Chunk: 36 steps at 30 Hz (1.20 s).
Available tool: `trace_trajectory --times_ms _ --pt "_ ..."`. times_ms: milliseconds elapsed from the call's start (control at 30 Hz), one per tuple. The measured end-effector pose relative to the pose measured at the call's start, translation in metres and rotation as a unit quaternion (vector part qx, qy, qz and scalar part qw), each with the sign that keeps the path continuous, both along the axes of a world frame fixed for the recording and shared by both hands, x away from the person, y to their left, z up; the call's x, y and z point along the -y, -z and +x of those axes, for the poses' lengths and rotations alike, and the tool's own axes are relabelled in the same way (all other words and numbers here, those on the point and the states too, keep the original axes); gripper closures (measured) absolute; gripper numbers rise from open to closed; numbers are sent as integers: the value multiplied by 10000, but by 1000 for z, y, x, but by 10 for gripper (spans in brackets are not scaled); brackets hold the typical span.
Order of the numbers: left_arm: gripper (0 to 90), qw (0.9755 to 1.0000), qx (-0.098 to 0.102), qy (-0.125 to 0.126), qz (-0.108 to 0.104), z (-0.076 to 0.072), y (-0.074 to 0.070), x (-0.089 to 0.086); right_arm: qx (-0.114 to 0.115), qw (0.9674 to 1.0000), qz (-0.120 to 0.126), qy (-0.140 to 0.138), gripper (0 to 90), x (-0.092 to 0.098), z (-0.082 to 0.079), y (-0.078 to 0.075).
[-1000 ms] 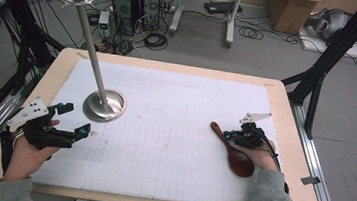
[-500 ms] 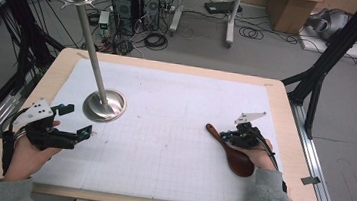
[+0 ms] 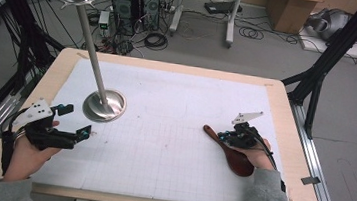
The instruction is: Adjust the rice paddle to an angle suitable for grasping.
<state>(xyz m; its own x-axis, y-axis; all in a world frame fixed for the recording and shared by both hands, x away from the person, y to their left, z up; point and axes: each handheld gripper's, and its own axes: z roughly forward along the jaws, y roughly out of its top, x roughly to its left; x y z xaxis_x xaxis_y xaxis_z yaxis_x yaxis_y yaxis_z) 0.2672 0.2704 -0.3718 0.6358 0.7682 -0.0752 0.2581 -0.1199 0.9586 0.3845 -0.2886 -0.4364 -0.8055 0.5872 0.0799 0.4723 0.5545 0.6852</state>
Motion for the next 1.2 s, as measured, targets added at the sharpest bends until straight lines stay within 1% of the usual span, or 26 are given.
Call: trace_trajectory --times_ms 67,100,133,167,200,300,333,367,433,500,533,567,633,667,800,833,900,933,967,1067,1100,1167,1200 --pt "17 10000 2 1 11 0 0 0 -38 9999 61 -91 894 -1 0 0" --pt "18 10000 2 1 11 0 0 0 -38 9999 61 -91 894 -1 0 0" --pt "18 10000 22 -11 28 -1 0 0 -75 9998 69 -160 894 -3 -1 1" --pt "18 10000 71 -31 -6 -1 -1 0 -73 9997 83 -220 894 -3 -1 0" --pt "17 10000 70 -20 -9 -1 -1 0 -100 9996 65 -252 894 -4 -2 0" --pt "18 10000 73 -17 -21 -1 -1 -1 -98 9995 51 -286 894 -5 -3 0" --pt "18 10000 64 -36 -27 -1 -1 -1 -89 9993 32 -359 894 -5 -3 0" --pt "18 10000 64 -36 -27 -1 -1 -1 -89 9993 32 -359 894 -5 -3 0" --pt "17 10000 62 -30 -29 -1 0 -2 -69 9993 -9 -371 894 -6 -3 -1" --pt "17 10000 54 -43 -28 -1 0 -2 -42 9992 -106 -381 894 -8 -4 -2" --pt "17 10000 54 -43 -28 -1 0 -2 -42 9992 -106 -381 894 -8 -4 -2" --pt "18 10000 45 -34 -34 -1 0 -2 8 9990 -185 -418 894 -12 -4 -3" --pt "18 10000 39 -34 -29 0 1 -2 2 9985 -225 -507 894 -17 -5 -4" --pt "18 10000 39 -34 -29 0 1 -2 14 9981 -305 -537 894 -19 -5 -4" --pt "18 10000 37 -36 -38 -1 1 -3 8 9979 -384 -531 894 -21 -5 -5" --pt "17 10000 38 -38 -44 -1 1 -3 18 9975 -449 -546 894 -23 -6 -6" --pt "18 10000 37 -37 -44 -1 1 -3 48 9974 -428 -585 894 -24 -6 -6" --pt "17 10000 40 -53 -42 0 1 -3 -10 9967 -334 -735 894 -26 -7 -6" --pt "17 10000 37 -51 -35 0 1 -3 -5 9965 -360 -749 894 -28 -7 -5" --pt "18 10000 37 -51 -29 0 1 -3 8 9966 -355 -748 893 -28 -7 -6" --pt "17 10000 32 -46 -21 0 1 -4 -11 9969 -363 -701 893 -27 -7 -6" --pt "17 10000 33 -54 -30 0 1 -3 55 9974 -298 -660 892 -26 -7 -8" --pt "17 10000 31 -47 -26 0 1 -4 63 9973 -245 -691 880 -26 -8 -9"
